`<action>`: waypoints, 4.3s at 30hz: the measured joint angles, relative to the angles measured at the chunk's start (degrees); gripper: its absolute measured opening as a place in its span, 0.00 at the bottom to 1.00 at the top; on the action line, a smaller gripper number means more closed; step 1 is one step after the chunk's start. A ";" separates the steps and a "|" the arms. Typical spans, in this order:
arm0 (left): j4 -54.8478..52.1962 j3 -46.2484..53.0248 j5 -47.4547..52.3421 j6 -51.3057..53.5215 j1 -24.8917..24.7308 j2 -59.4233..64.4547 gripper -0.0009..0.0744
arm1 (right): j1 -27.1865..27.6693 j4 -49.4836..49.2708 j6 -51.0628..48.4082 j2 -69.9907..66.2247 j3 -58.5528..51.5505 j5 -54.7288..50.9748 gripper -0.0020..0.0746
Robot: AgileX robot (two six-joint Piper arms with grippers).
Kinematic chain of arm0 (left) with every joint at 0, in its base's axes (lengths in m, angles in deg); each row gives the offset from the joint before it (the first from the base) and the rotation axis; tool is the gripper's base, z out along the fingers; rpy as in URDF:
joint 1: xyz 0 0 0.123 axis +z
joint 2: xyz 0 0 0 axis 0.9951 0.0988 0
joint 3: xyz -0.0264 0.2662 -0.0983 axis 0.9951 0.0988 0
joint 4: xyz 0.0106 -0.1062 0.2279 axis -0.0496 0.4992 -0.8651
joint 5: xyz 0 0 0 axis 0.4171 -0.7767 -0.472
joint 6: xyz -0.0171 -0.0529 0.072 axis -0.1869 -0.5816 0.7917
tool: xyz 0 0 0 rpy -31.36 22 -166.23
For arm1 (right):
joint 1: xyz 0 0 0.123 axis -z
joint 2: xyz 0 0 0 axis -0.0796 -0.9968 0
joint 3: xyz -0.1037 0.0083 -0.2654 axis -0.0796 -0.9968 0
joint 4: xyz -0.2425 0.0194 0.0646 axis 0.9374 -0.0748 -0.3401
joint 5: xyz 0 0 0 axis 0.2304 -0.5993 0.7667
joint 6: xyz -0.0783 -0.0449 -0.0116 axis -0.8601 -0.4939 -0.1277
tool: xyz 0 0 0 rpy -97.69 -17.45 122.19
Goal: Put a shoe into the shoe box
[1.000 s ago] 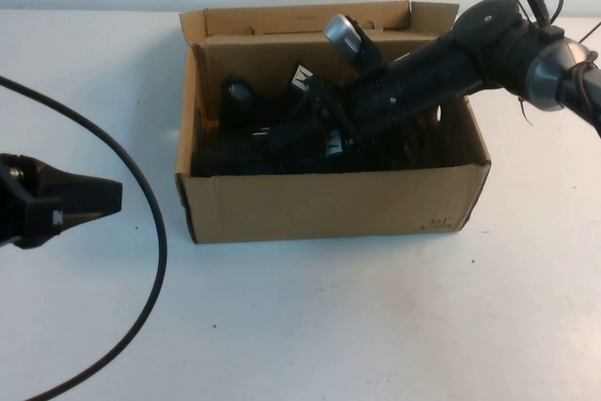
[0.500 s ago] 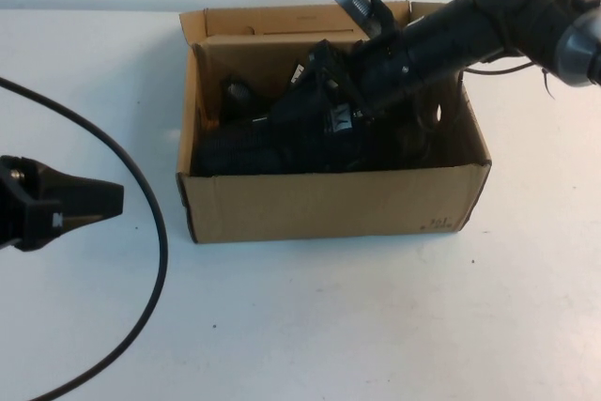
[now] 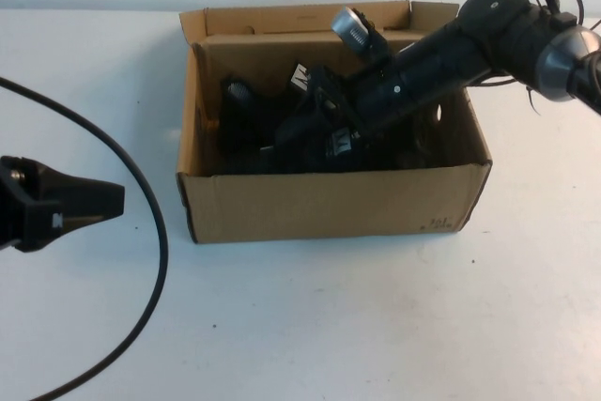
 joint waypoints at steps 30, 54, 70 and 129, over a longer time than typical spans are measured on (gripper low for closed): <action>0.00 0.00 0.00 -0.44 0.00 0.00 0.01 | -0.28 23.05 -2.12 0.65 3.26 0.10 0.54; 0.00 0.00 2.59 1.63 0.00 -0.50 0.01 | -0.28 34.41 -2.53 8.86 9.63 -1.40 0.24; -19.73 0.00 -3.04 3.63 -6.39 -13.20 0.01 | -0.28 42.59 -2.53 36.28 9.63 -2.81 0.01; 17.74 0.00 -14.21 22.03 -6.39 -16.20 0.01 | -0.28 31.08 -20.66 105.65 -84.60 52.60 0.01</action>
